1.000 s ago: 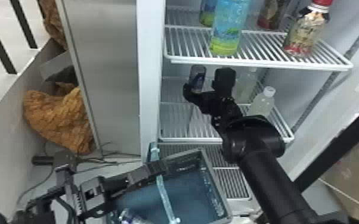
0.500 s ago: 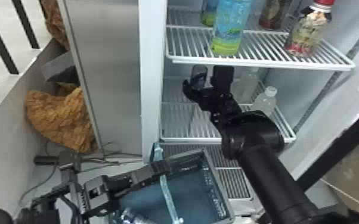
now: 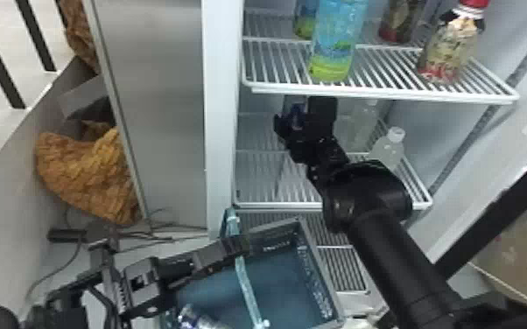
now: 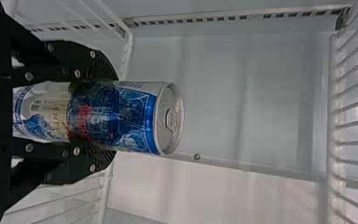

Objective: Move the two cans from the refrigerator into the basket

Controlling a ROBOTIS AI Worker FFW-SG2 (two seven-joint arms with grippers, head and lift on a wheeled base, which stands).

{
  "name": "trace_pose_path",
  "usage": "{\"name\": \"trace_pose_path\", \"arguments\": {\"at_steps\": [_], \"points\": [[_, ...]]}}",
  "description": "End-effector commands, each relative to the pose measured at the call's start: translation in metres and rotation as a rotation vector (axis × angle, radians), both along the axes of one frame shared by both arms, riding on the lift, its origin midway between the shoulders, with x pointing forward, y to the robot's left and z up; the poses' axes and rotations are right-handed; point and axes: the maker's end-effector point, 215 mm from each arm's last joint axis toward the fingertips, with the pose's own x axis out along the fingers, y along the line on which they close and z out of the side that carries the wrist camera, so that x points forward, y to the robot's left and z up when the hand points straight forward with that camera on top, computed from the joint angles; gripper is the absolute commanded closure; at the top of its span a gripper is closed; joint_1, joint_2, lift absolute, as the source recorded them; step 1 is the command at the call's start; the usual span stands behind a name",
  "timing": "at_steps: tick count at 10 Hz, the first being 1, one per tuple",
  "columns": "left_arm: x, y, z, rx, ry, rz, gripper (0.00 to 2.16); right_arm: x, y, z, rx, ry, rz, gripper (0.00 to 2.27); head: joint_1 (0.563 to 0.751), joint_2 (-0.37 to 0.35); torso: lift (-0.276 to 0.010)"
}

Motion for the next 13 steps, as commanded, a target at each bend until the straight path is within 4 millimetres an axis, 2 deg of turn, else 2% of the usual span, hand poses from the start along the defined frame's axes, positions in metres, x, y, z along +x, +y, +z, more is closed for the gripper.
{"name": "trace_pose_path", "arguments": {"at_steps": [1, 2, 7, 11, 13], "points": [[-0.001, 0.001, 0.000, -0.003, 0.003, 0.002, 1.21, -0.001, 0.003, 0.003, -0.009, -0.013, 0.008, 1.28, 0.695, -0.139, -0.219], [0.000, 0.001, 0.000, -0.007, 0.004, 0.007, 1.21, -0.004, 0.004, 0.008, -0.015, -0.031, 0.013, 1.28, 0.695, -0.137, -0.219], [-0.003, 0.003, -0.003, -0.011, 0.012, 0.010, 1.21, -0.048, 0.012, 0.026, -0.023, -0.042, 0.035, 1.28, 0.695, -0.133, -0.219], [-0.005, 0.003, -0.005, -0.014, 0.018, 0.012, 1.21, -0.094, 0.046, 0.028, 0.034, 0.002, 0.105, 1.28, 0.695, -0.114, -0.219], [-0.006, 0.003, -0.006, -0.015, 0.023, 0.014, 1.21, -0.122, 0.055, 0.027, 0.060, 0.026, 0.133, 1.28, 0.695, -0.102, -0.219]]}}
